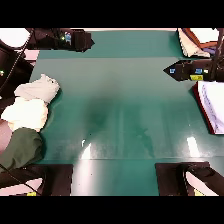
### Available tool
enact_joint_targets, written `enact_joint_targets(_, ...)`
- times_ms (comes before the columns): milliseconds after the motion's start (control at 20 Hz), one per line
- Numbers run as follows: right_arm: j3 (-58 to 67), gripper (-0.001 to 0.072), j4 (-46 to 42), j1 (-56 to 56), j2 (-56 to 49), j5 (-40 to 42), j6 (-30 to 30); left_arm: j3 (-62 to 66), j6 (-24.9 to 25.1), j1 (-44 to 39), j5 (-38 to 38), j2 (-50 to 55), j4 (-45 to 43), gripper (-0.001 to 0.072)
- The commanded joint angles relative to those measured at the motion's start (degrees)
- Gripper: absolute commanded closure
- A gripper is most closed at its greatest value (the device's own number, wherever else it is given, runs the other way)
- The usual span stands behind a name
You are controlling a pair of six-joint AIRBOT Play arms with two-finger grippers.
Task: Fold the shirts.
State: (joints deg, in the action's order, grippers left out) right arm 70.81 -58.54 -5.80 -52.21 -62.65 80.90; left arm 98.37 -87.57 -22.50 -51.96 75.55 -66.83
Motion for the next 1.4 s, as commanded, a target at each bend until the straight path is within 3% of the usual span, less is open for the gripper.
enact_joint_targets(0, 0.0, 0.0697, 0.0, -0.1, 0.0, 0.0, 0.0, 0.0, 0.0, 0.0, 0.1, 0.0, 0.0, 0.0683)
enact_joint_targets(550, 0.0, 0.0696, 0.0, -0.1, 0.0, -0.1, 0.0, 0.0, 0.9, 0.0, 0.7, 0.0, 0.0, 0.0683)
enact_joint_targets(650, 0.0, 0.0697, 0.0, -0.1, 0.0, -0.1, 0.0, 0.0, 2.5, 0.5, 3.6, -0.2, -7.7, 0.0681)
enact_joint_targets(700, 0.0, 0.0696, 0.0, -0.1, 0.0, -0.1, 0.0, 0.0, 1.9, 1.5, 3.4, -0.1, -13.7, 0.0576)
enact_joint_targets(750, 0.0, 0.0696, 0.0, -0.1, 0.0, -0.1, 0.0, 0.0, -0.8, 3.1, 2.3, 0.0, -20.5, 0.0183)
enact_joint_targets(800, 0.0, 0.0696, 0.0, -0.1, 0.0, -0.1, 0.0, -0.2, -4.9, 5.1, 0.9, 0.2, -26.4, 0.0041)
enact_joint_targets(900, 0.0, 0.0696, 0.0, -0.1, 0.0, 0.0, 0.0, -1.8, -8.6, 10.7, -1.4, 1.0, -32.7, 0.0043)
enact_joint_targets(1000, 0.0, 0.0696, 0.0, -0.1, -0.2, 0.4, 0.0, -4.8, -10.2, 16.7, -3.9, 3.0, -32.6, 0.0043)
enact_joint_targets(1350, 0.0, 0.0697, 0.0, -0.1, -0.2, 1.6, 0.0, -20.2, -10.1, 25.0, -4.3, 13.4, -31.9, 0.0043)
